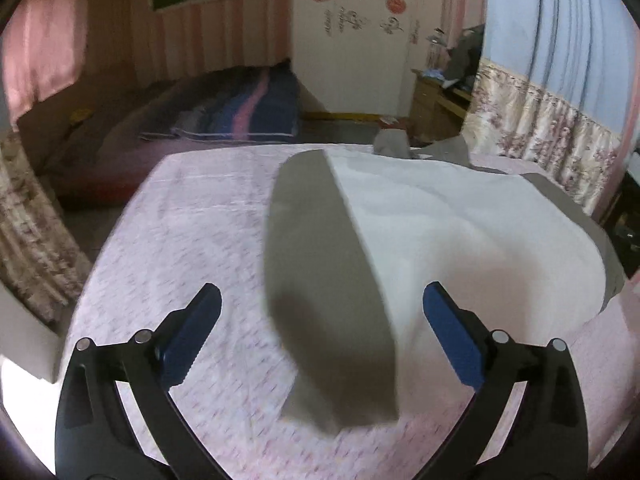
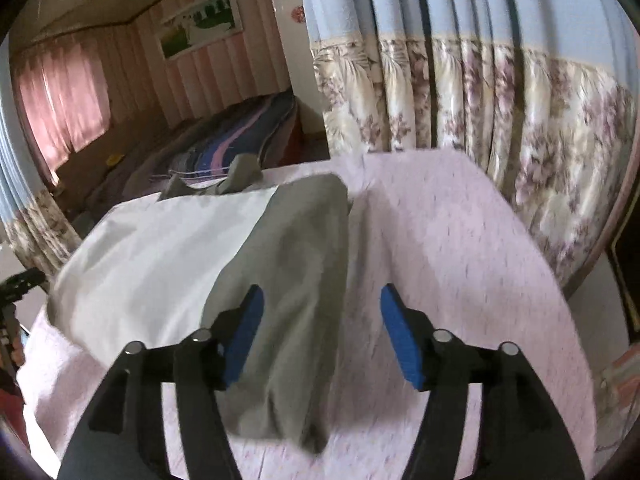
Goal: Fold large clothes
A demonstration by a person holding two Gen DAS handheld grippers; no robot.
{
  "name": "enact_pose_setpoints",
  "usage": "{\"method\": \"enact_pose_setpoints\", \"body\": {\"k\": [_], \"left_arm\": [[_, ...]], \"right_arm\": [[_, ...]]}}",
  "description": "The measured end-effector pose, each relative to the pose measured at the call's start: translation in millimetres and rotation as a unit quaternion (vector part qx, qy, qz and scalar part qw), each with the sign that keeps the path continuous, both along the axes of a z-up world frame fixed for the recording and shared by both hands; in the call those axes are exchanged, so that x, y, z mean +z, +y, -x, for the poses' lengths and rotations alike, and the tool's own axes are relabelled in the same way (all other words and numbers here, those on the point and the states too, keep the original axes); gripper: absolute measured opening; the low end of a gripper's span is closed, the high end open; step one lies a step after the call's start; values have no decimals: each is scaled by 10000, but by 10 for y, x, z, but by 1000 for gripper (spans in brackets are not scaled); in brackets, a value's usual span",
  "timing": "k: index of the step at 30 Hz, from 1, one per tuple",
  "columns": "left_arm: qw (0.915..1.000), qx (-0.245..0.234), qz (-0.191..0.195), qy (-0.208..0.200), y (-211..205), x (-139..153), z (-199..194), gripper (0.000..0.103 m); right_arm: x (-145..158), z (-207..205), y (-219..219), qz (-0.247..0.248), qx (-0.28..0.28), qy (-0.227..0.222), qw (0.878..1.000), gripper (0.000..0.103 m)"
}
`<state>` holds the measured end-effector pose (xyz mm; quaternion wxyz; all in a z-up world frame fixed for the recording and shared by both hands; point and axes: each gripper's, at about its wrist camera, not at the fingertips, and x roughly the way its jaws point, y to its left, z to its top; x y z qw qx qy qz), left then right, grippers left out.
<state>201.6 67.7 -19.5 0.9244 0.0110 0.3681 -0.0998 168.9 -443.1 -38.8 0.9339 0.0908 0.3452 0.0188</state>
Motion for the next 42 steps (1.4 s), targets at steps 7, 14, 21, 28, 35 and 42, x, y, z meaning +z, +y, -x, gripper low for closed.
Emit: {"method": "enact_pose_setpoints", "body": {"k": [7,14,21,28,35,42], "left_arm": [[9954,-458,467,698,-229,-313,-565,78],[9983,-390,22,435,-344,-272,-578,19],[9989,42,-474,39,-339,-224,-553,16],[9959,87,-779,443,-343,-551,-703,18],[9953,323,-884,-245,-351,-36,-287,100],[9989,326,-273,-191,-705,104,99,100]], "right_arm": [[-262,-585,50,-285,173,720,9968,54],[-75,-651,376,1038,362,373,9932,2],[277,-766,767,2344,398,-237,9710,1],[-310,-1037,637,1945,547,839,9758,3],[306,-419,579,1324,156,-221,9908,79],[350,182,1211,941,569,-838,9904,80]]}}
